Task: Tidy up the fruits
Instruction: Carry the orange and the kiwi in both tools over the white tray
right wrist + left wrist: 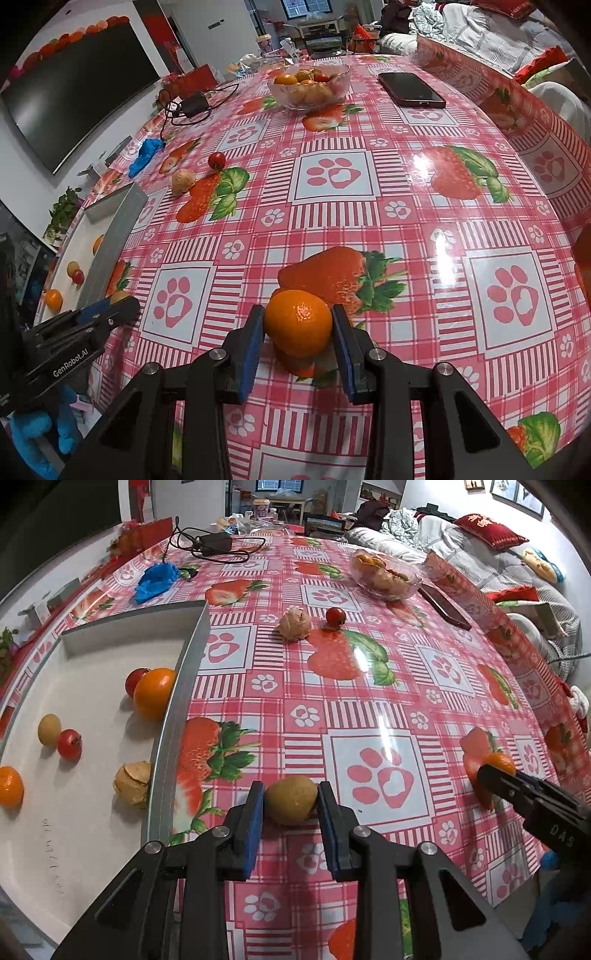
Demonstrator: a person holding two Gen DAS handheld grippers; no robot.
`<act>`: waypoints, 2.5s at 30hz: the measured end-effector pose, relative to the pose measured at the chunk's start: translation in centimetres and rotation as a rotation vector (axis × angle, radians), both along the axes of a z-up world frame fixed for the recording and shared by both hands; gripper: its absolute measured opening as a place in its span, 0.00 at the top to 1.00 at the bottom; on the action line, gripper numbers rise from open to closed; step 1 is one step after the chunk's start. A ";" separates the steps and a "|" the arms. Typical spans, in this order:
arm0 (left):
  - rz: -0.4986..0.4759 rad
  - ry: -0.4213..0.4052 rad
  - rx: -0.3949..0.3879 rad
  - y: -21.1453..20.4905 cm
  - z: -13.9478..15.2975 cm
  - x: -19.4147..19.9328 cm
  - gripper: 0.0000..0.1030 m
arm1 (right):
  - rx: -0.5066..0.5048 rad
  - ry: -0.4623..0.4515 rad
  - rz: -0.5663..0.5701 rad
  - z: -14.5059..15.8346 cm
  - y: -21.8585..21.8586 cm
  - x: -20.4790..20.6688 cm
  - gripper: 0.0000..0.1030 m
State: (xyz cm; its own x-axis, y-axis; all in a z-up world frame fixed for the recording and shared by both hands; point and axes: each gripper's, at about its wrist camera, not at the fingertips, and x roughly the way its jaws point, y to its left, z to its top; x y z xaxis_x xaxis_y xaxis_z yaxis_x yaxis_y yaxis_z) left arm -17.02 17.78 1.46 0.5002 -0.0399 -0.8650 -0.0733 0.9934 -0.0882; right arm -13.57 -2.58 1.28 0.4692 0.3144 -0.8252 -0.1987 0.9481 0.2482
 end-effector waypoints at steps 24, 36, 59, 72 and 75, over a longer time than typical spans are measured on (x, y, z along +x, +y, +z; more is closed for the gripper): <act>-0.034 -0.003 0.009 -0.3 0.7 -0.4 0.70 | 0.049 0.008 -0.013 0.7 -0.8 -0.1 0.64; -0.008 -0.075 -0.008 1.6 3.8 -1.4 0.70 | 0.046 0.008 -0.018 1.5 -0.7 0.2 0.64; 0.143 -0.139 -0.023 9.7 5.7 -3.8 0.70 | -0.011 -0.040 0.159 4.8 8.6 0.5 0.64; 0.266 -0.117 -0.036 16.1 3.9 -6.0 0.70 | -0.034 -0.052 0.318 5.4 16.9 -0.5 0.64; 0.280 -0.110 -0.039 16.9 3.5 -6.4 0.70 | -0.035 -0.047 0.354 5.4 18.7 -0.7 0.64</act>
State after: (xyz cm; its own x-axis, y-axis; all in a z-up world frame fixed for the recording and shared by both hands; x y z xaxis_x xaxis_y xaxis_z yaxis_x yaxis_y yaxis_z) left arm -23.46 34.64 4.94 0.5868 0.0801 -0.8057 -0.3316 0.9316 -0.1489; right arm -14.24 16.14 6.64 0.3746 0.4360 -0.8183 -0.5265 0.8265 0.1993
